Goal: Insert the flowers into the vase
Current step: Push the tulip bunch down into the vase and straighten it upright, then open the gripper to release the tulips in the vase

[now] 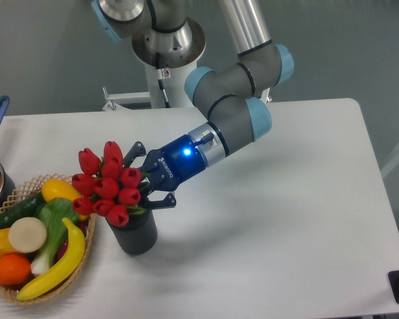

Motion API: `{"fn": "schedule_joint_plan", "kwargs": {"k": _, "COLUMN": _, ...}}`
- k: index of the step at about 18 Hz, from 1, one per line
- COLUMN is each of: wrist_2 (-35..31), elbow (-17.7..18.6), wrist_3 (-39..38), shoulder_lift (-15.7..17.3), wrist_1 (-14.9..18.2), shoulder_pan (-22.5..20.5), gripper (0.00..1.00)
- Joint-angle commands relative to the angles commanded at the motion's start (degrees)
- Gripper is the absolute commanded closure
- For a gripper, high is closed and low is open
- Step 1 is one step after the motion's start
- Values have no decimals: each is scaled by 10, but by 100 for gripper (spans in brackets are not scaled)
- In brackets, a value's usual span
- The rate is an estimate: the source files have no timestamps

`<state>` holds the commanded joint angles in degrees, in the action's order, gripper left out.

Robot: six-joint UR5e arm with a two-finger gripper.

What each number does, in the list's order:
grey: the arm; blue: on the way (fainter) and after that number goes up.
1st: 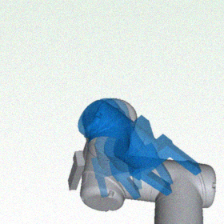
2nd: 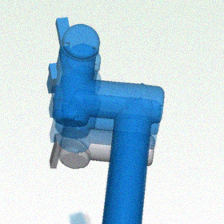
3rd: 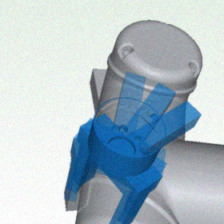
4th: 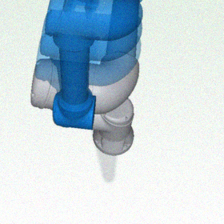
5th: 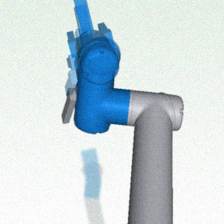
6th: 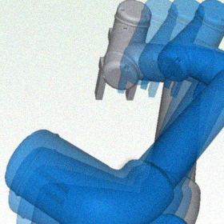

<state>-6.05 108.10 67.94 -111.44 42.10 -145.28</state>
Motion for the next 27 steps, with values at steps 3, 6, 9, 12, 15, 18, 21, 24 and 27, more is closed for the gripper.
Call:
{"fn": "schedule_joint_plan", "kwargs": {"k": 3, "wrist_2": -9, "elbow": 6, "wrist_3": 1, "shoulder_lift": 1, "wrist_1": -1, "shoulder_pan": 0, "gripper": 55}}
{"fn": "schedule_joint_plan", "kwargs": {"k": 6, "wrist_2": -9, "elbow": 8, "wrist_3": 0, "shoulder_lift": 2, "wrist_1": -2, "shoulder_pan": -1, "gripper": 49}}
{"fn": "schedule_joint_plan", "kwargs": {"k": 9, "wrist_2": -9, "elbow": 8, "wrist_3": 1, "shoulder_lift": 2, "wrist_1": -2, "shoulder_pan": -1, "gripper": 41}}
{"fn": "schedule_joint_plan", "kwargs": {"k": 12, "wrist_2": -10, "elbow": 8, "wrist_3": 2, "shoulder_lift": 3, "wrist_1": -2, "shoulder_pan": -3, "gripper": 29}}
{"fn": "schedule_joint_plan", "kwargs": {"k": 15, "wrist_2": -14, "elbow": 6, "wrist_3": 2, "shoulder_lift": 3, "wrist_1": -2, "shoulder_pan": -3, "gripper": 14}}
{"fn": "schedule_joint_plan", "kwargs": {"k": 18, "wrist_2": -32, "elbow": 6, "wrist_3": 2, "shoulder_lift": 3, "wrist_1": -2, "shoulder_pan": -3, "gripper": 11}}
{"fn": "schedule_joint_plan", "kwargs": {"k": 21, "wrist_2": -32, "elbow": 6, "wrist_3": 2, "shoulder_lift": 4, "wrist_1": -2, "shoulder_pan": -4, "gripper": 3}}
{"fn": "schedule_joint_plan", "kwargs": {"k": 24, "wrist_2": -37, "elbow": 8, "wrist_3": 5, "shoulder_lift": 8, "wrist_1": -2, "shoulder_pan": -3, "gripper": 1}}
{"fn": "schedule_joint_plan", "kwargs": {"k": 27, "wrist_2": -53, "elbow": 10, "wrist_3": 4, "shoulder_lift": 14, "wrist_1": -3, "shoulder_pan": -3, "gripper": 0}}
